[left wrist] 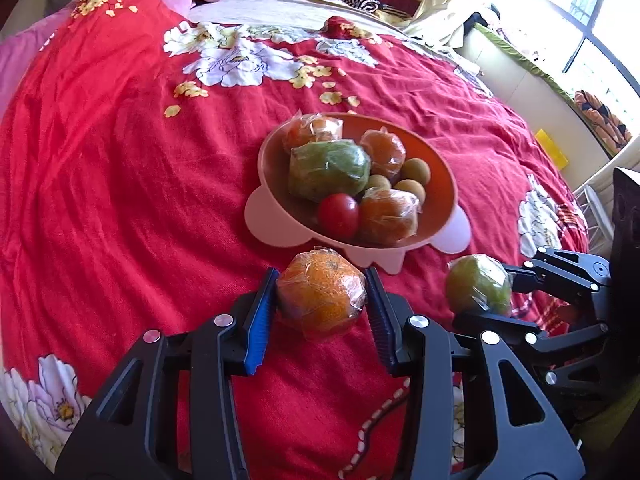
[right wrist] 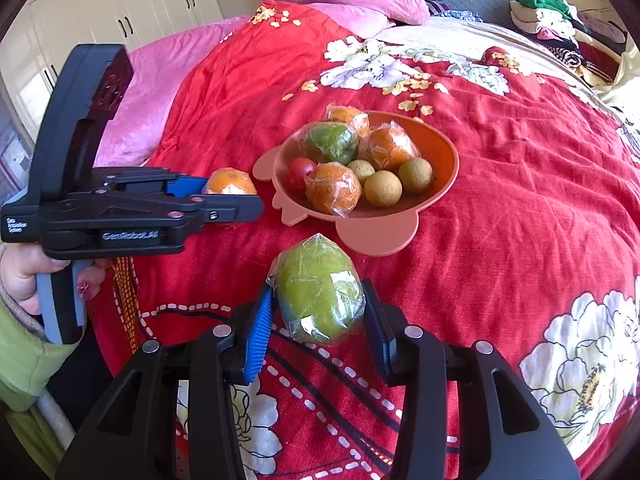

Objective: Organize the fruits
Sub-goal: 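Grasp the wrapped orange with the left tool while the right tool grasps the wrapped green fruit, then carry both wrapped fruits over the pink plate and lower them in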

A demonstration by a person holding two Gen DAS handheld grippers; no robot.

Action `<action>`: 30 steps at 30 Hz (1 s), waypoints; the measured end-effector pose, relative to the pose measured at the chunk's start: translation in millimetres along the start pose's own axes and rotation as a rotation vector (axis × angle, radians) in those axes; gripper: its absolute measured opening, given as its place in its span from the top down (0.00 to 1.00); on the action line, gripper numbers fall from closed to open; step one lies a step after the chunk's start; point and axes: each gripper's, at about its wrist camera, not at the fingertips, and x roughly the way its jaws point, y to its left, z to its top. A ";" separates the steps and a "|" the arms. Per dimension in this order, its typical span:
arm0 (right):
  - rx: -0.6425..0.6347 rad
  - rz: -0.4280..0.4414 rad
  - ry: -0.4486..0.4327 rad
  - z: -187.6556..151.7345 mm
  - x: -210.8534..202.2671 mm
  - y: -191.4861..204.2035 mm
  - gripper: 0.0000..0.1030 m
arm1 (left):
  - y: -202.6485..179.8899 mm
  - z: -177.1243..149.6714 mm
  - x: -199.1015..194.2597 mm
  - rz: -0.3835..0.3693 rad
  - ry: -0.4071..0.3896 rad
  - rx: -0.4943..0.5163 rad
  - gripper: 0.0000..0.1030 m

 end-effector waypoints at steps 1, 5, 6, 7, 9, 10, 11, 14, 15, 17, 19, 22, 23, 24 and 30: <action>0.001 0.000 -0.004 0.6 -1.7 -0.1 0.61 | -1.5 -0.2 -3.9 -0.002 -0.007 0.003 0.66; 0.004 -0.002 -0.018 1.9 -8.1 -0.4 0.61 | -7.0 2.2 -15.6 -0.007 -0.025 0.012 0.66; 0.004 -0.003 -0.022 2.2 -10.1 -0.5 0.61 | -7.6 2.5 -18.0 -0.006 -0.029 0.013 0.66; 0.003 -0.003 -0.025 2.8 -11.4 -0.4 0.61 | -8.6 3.3 -20.7 -0.005 -0.033 0.015 0.66; 0.001 -0.002 -0.032 4.0 -14.2 0.0 0.61 | -9.5 4.8 -23.4 -0.002 -0.038 0.017 0.66; 0.000 -0.003 -0.035 4.6 -15.2 0.1 0.61 | -10.1 6.0 -24.8 -0.001 -0.040 0.020 0.66; 0.000 -0.005 -0.038 5.1 -16.3 0.0 0.61 | -10.8 7.0 -25.7 0.001 -0.040 0.022 0.66; 0.000 -0.007 -0.049 7.3 -19.6 -1.0 0.61 | -13.3 10.8 -27.9 0.004 -0.043 0.030 0.66; -0.001 -0.006 -0.053 8.3 -21.2 -1.5 0.61 | -13.6 11.6 -28.5 0.005 -0.045 0.032 0.66; -0.001 -0.010 -0.059 10.4 -23.1 -2.8 0.61 | -14.6 13.8 -29.4 0.005 -0.049 0.033 0.66; -0.002 -0.013 -0.066 12.8 -25.2 -4.1 0.61 | -15.5 16.0 -29.5 0.007 -0.051 0.035 0.66; -0.001 -0.019 -0.076 15.8 -28.5 -6.6 0.61 | -17.4 18.5 -28.7 0.007 -0.052 0.038 0.66; -0.001 -0.022 -0.080 16.6 -30.0 -7.2 0.61 | -18.0 19.3 -28.4 0.008 -0.052 0.038 0.66; -0.001 -0.022 -0.083 17.7 -31.2 -8.2 0.61 | -18.4 20.1 -28.0 0.008 -0.052 0.038 0.66; 0.000 -0.031 -0.099 23.3 -34.8 -13.5 0.61 | -23.0 26.1 -25.8 0.004 -0.055 0.046 0.66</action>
